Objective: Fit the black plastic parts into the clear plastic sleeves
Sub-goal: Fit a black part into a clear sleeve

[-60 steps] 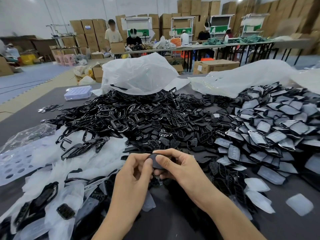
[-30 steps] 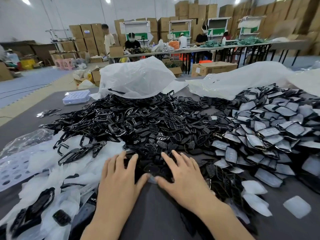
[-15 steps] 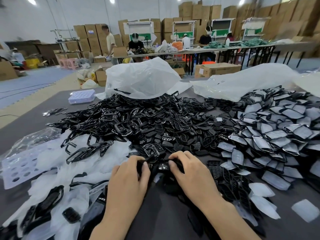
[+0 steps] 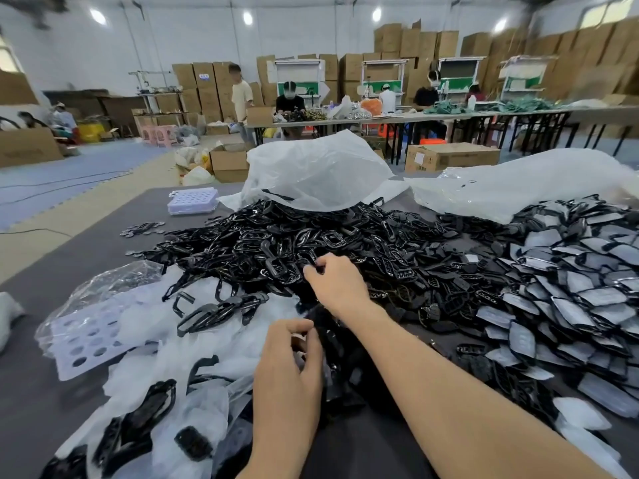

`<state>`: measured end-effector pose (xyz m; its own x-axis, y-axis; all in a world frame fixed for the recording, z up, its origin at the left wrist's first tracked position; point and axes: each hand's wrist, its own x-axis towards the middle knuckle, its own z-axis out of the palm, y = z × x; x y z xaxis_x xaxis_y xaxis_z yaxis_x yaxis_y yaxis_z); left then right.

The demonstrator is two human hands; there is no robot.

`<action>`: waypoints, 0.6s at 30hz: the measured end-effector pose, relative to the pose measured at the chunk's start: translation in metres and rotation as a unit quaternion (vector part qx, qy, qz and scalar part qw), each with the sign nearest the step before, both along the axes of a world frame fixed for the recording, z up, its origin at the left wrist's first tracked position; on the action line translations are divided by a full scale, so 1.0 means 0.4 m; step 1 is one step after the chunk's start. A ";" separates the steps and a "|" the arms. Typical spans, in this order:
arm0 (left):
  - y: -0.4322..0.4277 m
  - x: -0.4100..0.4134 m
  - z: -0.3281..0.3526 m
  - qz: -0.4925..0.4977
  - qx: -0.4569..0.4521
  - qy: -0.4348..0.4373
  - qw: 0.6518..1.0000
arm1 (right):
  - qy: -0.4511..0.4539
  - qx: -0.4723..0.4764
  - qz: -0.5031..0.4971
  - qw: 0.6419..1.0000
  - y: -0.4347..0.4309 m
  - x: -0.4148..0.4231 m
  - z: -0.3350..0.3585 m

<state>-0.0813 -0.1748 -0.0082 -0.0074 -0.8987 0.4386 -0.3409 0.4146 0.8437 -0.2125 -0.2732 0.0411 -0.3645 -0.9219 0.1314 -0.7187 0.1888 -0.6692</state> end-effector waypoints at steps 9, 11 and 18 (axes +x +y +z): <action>0.006 -0.001 0.015 -0.017 0.022 0.049 0.998 | -0.030 -0.037 -0.012 0.999 0.074 -0.042 -0.040; 0.013 -0.003 0.021 -0.029 0.025 0.061 0.997 | -0.057 -0.066 0.006 0.996 0.151 -0.073 -0.036; 0.045 -0.036 0.018 -0.116 0.041 0.061 0.990 | -0.193 -0.123 0.024 0.973 0.400 -0.125 -0.082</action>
